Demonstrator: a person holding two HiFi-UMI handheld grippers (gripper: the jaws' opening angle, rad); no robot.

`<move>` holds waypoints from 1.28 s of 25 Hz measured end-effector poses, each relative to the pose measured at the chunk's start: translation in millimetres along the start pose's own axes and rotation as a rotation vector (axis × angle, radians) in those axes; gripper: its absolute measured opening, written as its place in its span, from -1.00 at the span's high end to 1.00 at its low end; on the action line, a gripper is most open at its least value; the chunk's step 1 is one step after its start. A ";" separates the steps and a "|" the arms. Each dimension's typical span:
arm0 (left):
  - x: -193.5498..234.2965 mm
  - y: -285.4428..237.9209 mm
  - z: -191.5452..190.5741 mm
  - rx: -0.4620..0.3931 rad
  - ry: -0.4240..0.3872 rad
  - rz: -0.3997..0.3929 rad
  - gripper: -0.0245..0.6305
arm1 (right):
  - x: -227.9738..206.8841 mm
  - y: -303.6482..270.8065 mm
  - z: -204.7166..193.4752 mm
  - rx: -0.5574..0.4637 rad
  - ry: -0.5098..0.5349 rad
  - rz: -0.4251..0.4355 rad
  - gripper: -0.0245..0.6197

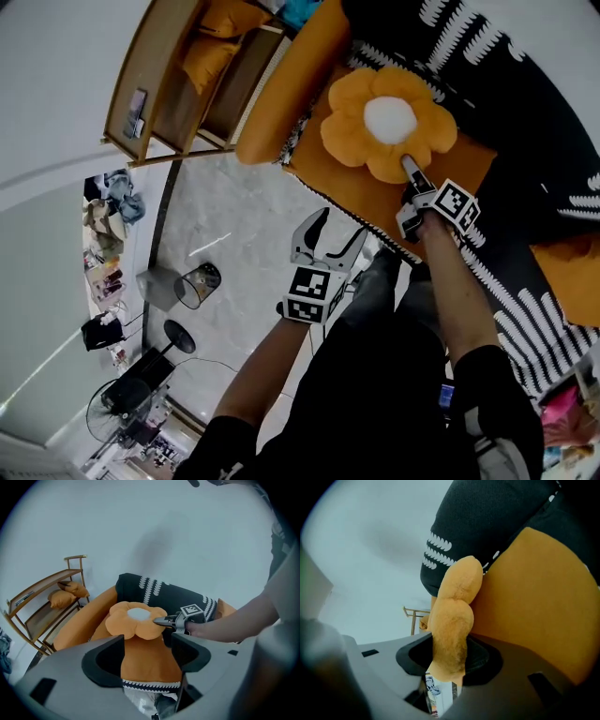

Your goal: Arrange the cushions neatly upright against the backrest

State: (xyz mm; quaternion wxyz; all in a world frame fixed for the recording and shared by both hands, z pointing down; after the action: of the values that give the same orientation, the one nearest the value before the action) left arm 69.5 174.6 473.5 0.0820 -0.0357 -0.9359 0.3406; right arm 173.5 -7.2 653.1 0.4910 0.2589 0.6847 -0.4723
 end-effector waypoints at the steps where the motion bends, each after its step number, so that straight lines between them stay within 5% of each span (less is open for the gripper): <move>1: -4.5 -3.0 2.4 0.000 -0.006 -0.010 -0.07 | -0.3 8.2 6.5 -0.001 0.015 -0.001 0.41; 10: -81.8 -48.4 6.9 0.034 -0.090 -0.163 -0.06 | -25.1 108.0 82.5 -0.032 0.176 -0.027 0.45; 15: -148.9 -102.1 10.2 0.051 -0.141 -0.294 -0.06 | -36.2 176.4 139.4 -0.051 0.481 -0.040 0.45; 22: -243.6 -144.9 16.8 0.060 -0.178 -0.373 -0.06 | -51.7 259.5 212.3 -0.012 0.855 -0.073 0.46; 32: -329.2 -170.7 19.5 0.077 -0.187 -0.382 -0.06 | -81.8 302.3 273.3 0.264 1.319 -0.054 0.45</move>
State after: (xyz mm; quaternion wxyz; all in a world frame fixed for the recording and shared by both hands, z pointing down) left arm 388.1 -8.8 526.0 0.0591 0.1772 -0.9154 0.3565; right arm 569.2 -117.6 589.9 -0.0775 0.5339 0.7839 -0.3072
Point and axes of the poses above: the fingertips, and each gripper's own axes: y backward along the fingers, x to its left, z out of its top, the point moved 7 cm from there along y, backward along the fingers, and after that the axes turned 9 degrees about -x, right-handed, at the moved point
